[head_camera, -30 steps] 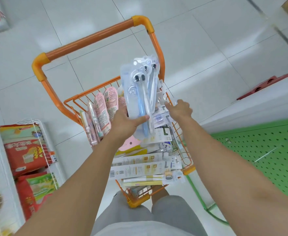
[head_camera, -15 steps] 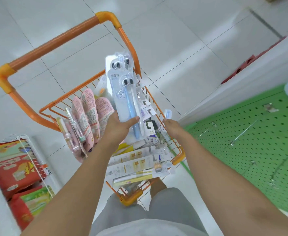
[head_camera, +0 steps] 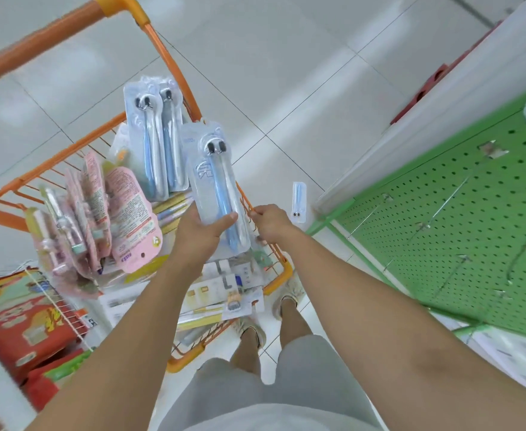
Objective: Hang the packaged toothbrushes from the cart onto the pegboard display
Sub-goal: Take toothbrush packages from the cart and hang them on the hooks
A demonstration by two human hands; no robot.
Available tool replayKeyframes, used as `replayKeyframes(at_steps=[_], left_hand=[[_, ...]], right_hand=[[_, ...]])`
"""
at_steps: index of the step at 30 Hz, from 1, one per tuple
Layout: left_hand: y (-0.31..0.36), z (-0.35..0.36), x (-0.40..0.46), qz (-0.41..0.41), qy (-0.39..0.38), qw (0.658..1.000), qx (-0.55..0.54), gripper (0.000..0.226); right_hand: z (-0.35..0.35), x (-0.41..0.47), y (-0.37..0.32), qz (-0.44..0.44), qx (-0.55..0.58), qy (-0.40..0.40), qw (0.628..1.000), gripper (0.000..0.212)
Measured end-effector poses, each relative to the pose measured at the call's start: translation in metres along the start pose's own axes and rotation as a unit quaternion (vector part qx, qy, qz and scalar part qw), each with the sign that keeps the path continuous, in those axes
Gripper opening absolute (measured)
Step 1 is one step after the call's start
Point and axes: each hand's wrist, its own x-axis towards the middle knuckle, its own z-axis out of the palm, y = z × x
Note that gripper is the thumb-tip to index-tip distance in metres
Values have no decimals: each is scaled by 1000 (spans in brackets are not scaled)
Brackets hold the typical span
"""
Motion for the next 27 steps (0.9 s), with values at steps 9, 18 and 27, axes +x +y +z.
replayKeyframes(at_steps=[9,18,27], left_hand=[[-28,-37,5,1,42,999,-13,50],[-40,33,20,28,-3,999,-43,34],[-240,161,149,-34,127,990,-55,28]], right_hand=[[55,1,-42,-44,31,-89,995,22],[-17,36,60,97,288,136,943,3],[43,232,235,145,272,235,922,57]])
